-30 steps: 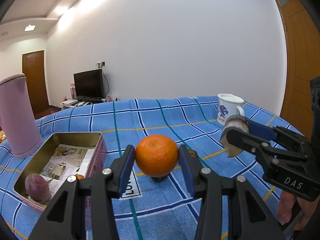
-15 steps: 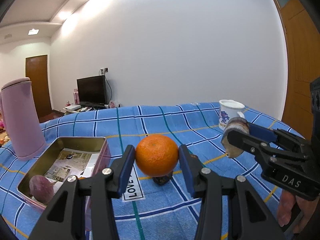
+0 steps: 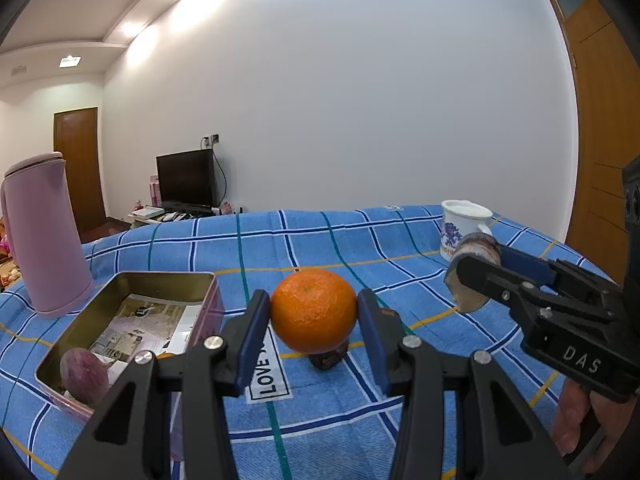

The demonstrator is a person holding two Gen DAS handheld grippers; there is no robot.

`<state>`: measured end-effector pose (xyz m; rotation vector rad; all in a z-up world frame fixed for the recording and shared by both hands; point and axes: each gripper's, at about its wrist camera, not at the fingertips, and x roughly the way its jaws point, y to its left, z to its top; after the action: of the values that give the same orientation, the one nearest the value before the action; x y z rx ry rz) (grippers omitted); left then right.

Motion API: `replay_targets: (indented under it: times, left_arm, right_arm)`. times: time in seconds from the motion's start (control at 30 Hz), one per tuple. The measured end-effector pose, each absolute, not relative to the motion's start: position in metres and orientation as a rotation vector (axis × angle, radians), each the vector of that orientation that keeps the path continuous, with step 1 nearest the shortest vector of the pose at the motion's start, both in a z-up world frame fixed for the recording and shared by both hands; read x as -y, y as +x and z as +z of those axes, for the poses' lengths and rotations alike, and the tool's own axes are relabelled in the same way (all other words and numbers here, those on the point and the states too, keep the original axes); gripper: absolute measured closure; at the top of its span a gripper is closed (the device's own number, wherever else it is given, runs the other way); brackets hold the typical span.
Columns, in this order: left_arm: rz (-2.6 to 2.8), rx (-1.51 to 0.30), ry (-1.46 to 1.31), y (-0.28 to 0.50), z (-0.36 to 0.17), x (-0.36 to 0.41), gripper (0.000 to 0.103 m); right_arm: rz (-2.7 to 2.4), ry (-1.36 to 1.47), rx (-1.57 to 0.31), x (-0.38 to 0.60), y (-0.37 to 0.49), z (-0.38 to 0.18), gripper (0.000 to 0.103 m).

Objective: Organize fruits
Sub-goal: 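Lift the orange with the left tool while the right tool holds the taro slice, then carry the orange over the tin with the left tool while the right tool holds the taro slice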

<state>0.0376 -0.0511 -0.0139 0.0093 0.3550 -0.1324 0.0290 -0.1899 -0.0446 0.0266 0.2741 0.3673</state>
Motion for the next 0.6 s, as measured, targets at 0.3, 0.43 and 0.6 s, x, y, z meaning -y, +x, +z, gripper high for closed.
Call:
replay_targets:
  times: [0.3, 0.43, 0.6]
  left_arm:
    - [-0.123, -0.368, 0.004, 0.043, -0.015, 0.05, 0.056]
    - [-0.121, -0.372, 0.006, 0.044, -0.015, 0.049, 0.056]
    - [-0.121, -0.385, 0.014, 0.048, -0.016, 0.05, 0.056]
  right_arm:
    - [0.376, 0.057, -0.334, 0.186, 0.046, -0.046, 0.052]
    - [0.391, 0.065, -0.351, 0.182, 0.052, -0.047, 0.052]
    - [0.406, 0.078, -0.38, 0.181, 0.062, -0.048, 0.052]
